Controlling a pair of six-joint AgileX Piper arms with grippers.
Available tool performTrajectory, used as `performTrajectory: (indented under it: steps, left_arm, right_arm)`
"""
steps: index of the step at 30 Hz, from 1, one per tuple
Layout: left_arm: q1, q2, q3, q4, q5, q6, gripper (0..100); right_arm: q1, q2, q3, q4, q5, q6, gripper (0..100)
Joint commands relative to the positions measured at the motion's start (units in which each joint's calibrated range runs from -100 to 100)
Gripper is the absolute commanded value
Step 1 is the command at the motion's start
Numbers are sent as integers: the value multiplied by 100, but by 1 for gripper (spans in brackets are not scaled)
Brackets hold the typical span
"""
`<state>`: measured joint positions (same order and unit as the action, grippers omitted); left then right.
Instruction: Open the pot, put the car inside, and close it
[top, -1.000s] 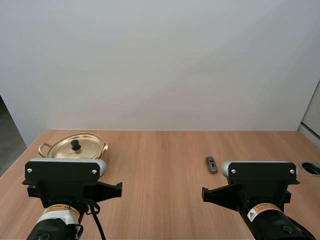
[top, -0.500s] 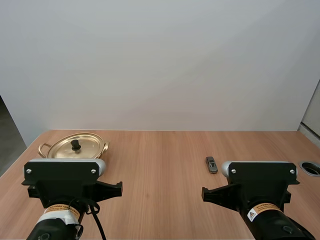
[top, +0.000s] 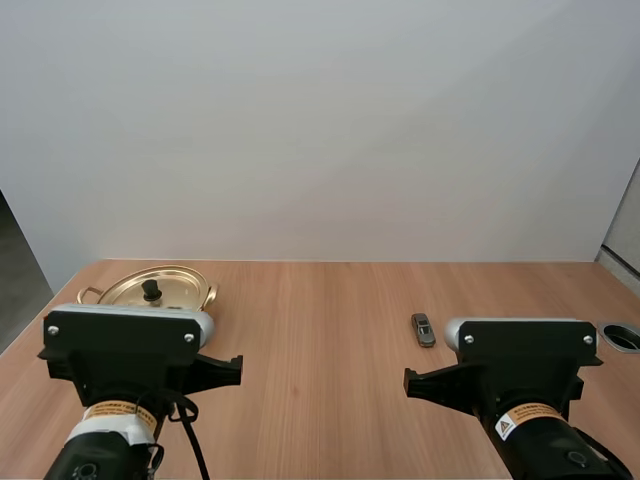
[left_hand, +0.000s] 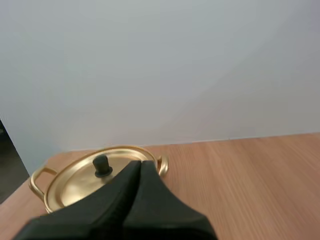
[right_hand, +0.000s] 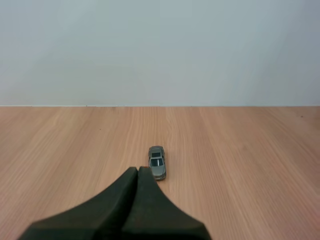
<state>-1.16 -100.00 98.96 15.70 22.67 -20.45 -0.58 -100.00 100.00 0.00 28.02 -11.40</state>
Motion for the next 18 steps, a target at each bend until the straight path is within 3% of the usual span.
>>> performTrajectory:
  steps: [1,5,8,11,15,18]
  left_arm:
    - [4,0,-762,2,-31,28,0]
    - [4,0,-2060,33,1070,-11,0]
    - [17,0,-2847,-405,2960,-317,0]
    - [41,0,-3042,-403,3882,-282,0]
    - [104,162,-2983,-8,3740,-248,0]
    - [137,532,-2983,729,2691,-248,0]
  right_arm:
    - [-5,0,0,-589,-625,-1,0]
    - [-5,0,-619,-1330,-625,-11,0]
    - [-5,0,-1266,-2029,-625,-11,0]
    - [-5,0,-1860,-2131,-625,-11,0]
    - [-5,0,-2358,-1930,-387,-11,0]
    - [-5,3,-2393,-1889,9,-210,0]
